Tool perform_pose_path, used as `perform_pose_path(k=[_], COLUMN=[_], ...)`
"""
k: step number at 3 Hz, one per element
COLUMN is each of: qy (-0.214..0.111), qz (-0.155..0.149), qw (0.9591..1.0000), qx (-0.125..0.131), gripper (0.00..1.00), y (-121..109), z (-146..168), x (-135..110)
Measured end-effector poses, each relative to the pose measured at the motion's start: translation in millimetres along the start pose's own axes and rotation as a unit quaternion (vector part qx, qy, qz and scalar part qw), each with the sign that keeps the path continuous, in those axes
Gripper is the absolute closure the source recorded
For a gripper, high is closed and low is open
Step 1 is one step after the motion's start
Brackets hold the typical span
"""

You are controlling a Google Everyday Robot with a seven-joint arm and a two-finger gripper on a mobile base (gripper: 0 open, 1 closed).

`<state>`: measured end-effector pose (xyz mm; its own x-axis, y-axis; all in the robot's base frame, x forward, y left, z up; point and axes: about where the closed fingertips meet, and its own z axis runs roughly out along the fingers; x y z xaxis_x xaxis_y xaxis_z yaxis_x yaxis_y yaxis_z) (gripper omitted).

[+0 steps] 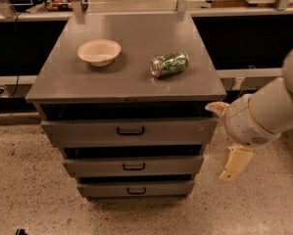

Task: Open top drawer

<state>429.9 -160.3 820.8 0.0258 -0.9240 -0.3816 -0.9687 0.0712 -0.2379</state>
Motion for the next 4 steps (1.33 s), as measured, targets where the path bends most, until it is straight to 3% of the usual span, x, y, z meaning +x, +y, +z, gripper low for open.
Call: perform_pose_path(k=[1,2,3,4], qy=[-0.054,-0.047,-0.044,-0.042], qz=[-0.007,-0.004,-0.015,-0.043], qw=[0.9969,0.9980,0.9987,0.9975], qx=[0.057,0.042,0.019,0.037], gripper=[0.00,0.00,0.00,0.00], y=[-10,-11,-8,-23], z=[-15,14,83,139], x=[-11,-11,-16,-29])
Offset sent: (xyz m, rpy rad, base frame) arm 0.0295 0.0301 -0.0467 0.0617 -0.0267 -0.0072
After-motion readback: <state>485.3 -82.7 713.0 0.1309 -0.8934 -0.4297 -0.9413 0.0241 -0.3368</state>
